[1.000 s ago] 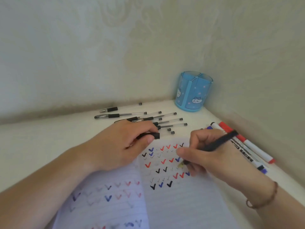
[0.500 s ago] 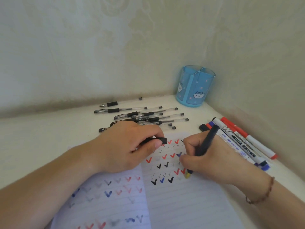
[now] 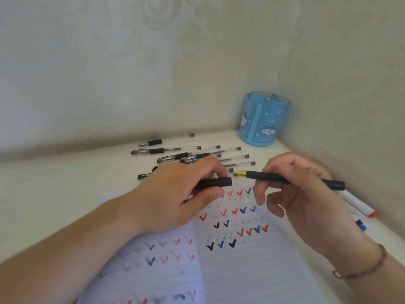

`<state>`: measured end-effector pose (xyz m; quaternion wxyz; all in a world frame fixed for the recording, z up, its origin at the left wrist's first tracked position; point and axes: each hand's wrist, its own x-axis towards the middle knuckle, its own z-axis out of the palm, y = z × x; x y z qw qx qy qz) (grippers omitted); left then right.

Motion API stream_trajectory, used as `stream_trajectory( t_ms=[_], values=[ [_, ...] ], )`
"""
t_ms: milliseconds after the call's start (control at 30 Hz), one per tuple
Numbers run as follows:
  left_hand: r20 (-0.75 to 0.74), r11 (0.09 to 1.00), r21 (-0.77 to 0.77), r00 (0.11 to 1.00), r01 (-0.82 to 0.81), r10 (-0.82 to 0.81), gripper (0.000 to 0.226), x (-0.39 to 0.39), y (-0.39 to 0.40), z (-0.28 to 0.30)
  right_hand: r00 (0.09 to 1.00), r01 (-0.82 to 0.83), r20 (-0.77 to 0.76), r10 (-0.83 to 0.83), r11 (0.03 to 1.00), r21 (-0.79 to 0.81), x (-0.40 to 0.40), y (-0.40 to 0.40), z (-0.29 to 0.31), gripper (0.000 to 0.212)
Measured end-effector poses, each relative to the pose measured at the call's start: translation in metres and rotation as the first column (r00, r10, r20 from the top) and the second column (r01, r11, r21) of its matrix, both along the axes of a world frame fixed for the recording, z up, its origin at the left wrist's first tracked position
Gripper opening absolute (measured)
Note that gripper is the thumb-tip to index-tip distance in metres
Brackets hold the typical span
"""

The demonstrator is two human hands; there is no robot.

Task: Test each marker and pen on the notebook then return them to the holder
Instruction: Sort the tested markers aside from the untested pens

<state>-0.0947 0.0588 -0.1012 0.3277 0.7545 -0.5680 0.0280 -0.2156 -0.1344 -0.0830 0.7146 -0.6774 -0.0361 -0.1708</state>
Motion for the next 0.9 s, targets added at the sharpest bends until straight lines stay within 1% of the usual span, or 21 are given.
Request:
stream_trajectory(
  t_ms=[33,67,133,267,333,400,467,500,533,600,633,667,700,767,833,900],
  values=[
    [0.0,1.0,0.0,1.0,0.006,-0.006,0.02,0.0,0.0,0.0,1.0,-0.015,0.005,0.015,1.0,0.008,0.0,0.0,-0.001,0.017],
    [0.004,1.0,0.001,1.0,0.012,-0.012,0.021,-0.001,0.0,0.0,1.0,-0.015,0.004,0.015,1.0,0.003,0.0,0.0,-0.003,0.016],
    [0.009,1.0,-0.008,1.0,0.024,-0.024,0.021,-0.002,0.0,0.0,1.0,-0.002,-0.005,0.002,1.0,-0.003,0.001,0.001,-0.005,0.018],
    [-0.085,0.998,-0.059,0.996,0.024,-0.029,0.019,-0.002,-0.001,-0.001,0.999,0.019,0.039,-0.021,0.999,0.043,0.001,0.0,-0.006,0.013],
    [-0.109,0.996,-0.084,0.994,0.02,-0.029,0.021,-0.001,-0.001,-0.001,0.999,0.026,0.032,-0.028,0.999,0.046,0.0,-0.001,-0.006,0.013],
    [-0.115,0.994,-0.107,0.993,0.027,-0.039,0.021,-0.002,0.0,0.0,0.999,0.038,0.019,-0.039,0.998,0.039,-0.001,-0.001,-0.006,0.012],
    [-0.099,0.993,-0.111,0.994,0.038,-0.049,0.021,-0.003,-0.001,0.001,0.999,0.049,0.0,-0.049,0.999,0.0,0.0,0.001,-0.006,0.012],
    [-0.089,0.993,-0.111,0.995,0.044,-0.054,0.021,-0.004,-0.002,0.001,0.999,0.034,-0.016,-0.035,0.999,-0.037,0.0,0.002,-0.007,0.015],
    [-0.077,0.992,-0.113,0.995,0.054,-0.063,0.02,-0.006,-0.004,0.002,1.0,0.009,-0.025,-0.011,0.996,-0.083,0.0,0.005,-0.009,0.024],
    [-0.049,0.989,-0.116,0.994,0.092,-0.098,0.018,-0.013,-0.008,0.003,0.998,-0.024,-0.062,0.011,0.978,-0.205,0.001,0.013,-0.016,0.054],
    [-0.042,0.985,-0.117,0.99,0.127,-0.133,0.018,-0.017,-0.01,0.004,0.997,-0.016,-0.081,-0.004,0.966,-0.257,0.001,0.017,-0.02,0.062],
    [-0.045,0.979,-0.121,0.984,0.164,-0.171,0.018,-0.02,-0.01,0.005,0.996,-0.004,-0.088,-0.023,0.956,-0.294,0.001,0.021,-0.022,0.064],
    [-0.052,0.973,-0.129,0.978,0.192,-0.2,0.018,-0.023,-0.01,0.005,0.996,0.001,-0.083,-0.028,0.951,-0.309,0.001,0.024,-0.023,0.061],
    [-0.065,0.97,-0.141,0.976,0.199,-0.21,0.018,-0.025,-0.01,0.004,0.997,0.008,-0.068,-0.03,0.952,-0.307,0.0,0.028,-0.022,0.058],
    [-0.093,0.973,-0.147,0.977,0.175,-0.19,0.018,-0.026,-0.01,0.002,0.996,0.018,-0.075,-0.042,0.957,-0.29,0.001,0.031,-0.022,0.066],
    [-0.071,0.975,-0.162,0.984,0.149,-0.162,0.019,-0.026,-0.01,0.0,0.99,0.043,-0.119,-0.074,0.969,-0.244,0.001,0.036,-0.025,0.074]
  ],
)
